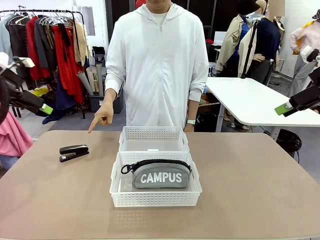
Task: Distribute items into two baskets.
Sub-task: Pick up the Stapler that the person points to.
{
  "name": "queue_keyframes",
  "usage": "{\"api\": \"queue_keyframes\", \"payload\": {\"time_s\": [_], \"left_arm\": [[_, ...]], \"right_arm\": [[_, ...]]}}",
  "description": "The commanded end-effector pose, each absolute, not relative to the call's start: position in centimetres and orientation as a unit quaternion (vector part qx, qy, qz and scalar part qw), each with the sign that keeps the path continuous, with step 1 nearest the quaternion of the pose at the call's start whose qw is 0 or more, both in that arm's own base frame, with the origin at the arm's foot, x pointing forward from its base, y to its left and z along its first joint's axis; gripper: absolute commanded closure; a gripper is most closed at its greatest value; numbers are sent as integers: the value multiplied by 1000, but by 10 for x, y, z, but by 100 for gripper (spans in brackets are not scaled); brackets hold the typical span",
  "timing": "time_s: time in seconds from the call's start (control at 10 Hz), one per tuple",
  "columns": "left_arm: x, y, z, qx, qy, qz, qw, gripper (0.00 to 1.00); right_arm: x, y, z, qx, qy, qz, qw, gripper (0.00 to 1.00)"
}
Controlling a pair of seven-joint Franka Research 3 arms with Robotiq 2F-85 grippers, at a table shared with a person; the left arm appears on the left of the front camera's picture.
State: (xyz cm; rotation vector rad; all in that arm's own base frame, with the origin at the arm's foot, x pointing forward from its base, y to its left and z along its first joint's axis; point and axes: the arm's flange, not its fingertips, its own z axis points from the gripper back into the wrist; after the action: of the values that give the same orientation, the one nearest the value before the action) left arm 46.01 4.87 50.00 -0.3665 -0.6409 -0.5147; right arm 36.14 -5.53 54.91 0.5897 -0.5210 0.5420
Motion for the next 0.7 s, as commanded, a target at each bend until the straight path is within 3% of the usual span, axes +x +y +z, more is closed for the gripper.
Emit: {"api": "queue_keyframes", "payload": {"time_s": [0.0,0.6], "left_arm": [[484,39,496,-136,-286,-289,904,0],[541,14,492,-77,-196,-356,911,0]], "right_arm": [[360,-54,548,289,-259,263,883,0],[360,-54,548,289,-259,263,883,0]]}}
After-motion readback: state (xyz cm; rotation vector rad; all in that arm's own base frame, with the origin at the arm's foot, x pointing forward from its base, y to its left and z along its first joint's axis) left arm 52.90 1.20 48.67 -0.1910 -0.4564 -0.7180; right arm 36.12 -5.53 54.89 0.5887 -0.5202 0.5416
